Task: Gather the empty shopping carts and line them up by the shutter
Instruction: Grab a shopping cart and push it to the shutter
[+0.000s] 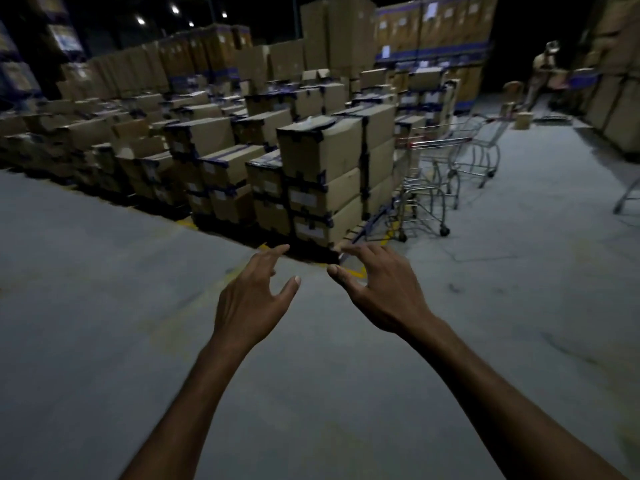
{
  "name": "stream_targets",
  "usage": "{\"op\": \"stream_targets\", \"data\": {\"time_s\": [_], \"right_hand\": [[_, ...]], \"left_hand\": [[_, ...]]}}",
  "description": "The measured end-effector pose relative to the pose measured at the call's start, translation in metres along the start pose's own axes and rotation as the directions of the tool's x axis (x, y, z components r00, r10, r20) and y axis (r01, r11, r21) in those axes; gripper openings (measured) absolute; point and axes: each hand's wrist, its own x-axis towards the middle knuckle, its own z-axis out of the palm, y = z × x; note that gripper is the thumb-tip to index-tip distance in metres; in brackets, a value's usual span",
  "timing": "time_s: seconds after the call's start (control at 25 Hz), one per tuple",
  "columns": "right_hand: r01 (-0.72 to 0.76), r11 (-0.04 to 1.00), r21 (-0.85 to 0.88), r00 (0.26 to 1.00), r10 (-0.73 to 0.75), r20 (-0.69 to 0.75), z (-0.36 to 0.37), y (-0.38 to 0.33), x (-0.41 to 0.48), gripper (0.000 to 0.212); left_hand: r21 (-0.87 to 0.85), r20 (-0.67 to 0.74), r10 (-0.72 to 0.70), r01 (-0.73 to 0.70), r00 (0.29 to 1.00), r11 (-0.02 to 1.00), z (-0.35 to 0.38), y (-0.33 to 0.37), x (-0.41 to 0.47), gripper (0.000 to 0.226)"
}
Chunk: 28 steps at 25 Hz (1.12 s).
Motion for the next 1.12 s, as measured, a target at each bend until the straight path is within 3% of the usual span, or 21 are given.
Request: {"op": "stream_targets", "data": {"time_s": [0.28,0.6,0.8,0.92,1.04,1.12], "right_hand": [[-0.146,0.986,-0.085,0.988,0.142,-0.059,-0.048,0.133,0.026,0.058],[-0.248,0.959,-0.137,0.964,0.230,-0.134,-0.062,0.229,0.065,0.057],[-0.267,0.920,-0.288,0.950,0.202,-0.238,-0.038,0.294,0.117,0.068],[-0.268,0.867,-0.419,0.960,0.205,-0.190,-0.020,0.333,0.158,0.080],[-0.309,0.850,-0.426,0.951,0.272,-0.147,-0.001,0.372,0.196,0.081],[-0.411,0.849,-0.333,0.912,0.383,-0.148,0.013,0.393,0.213,0.074]], "left_hand": [[-0.126,0.070,0.119,-0.110,0.990,0.986,0.110,0.084,0.072,0.058],[-0.150,0.070,0.261,-0.249,0.963,0.957,0.203,0.131,0.152,0.057],[0.013,0.033,0.377,-0.377,0.926,0.926,0.273,0.131,0.223,0.069],[0.045,0.066,0.454,-0.457,0.889,0.888,0.314,0.131,0.271,0.082],[-0.078,0.154,0.398,-0.391,0.904,0.917,0.362,0.130,0.318,0.083],[-0.187,0.225,0.325,-0.287,0.919,0.940,0.393,0.129,0.342,0.078]]}}
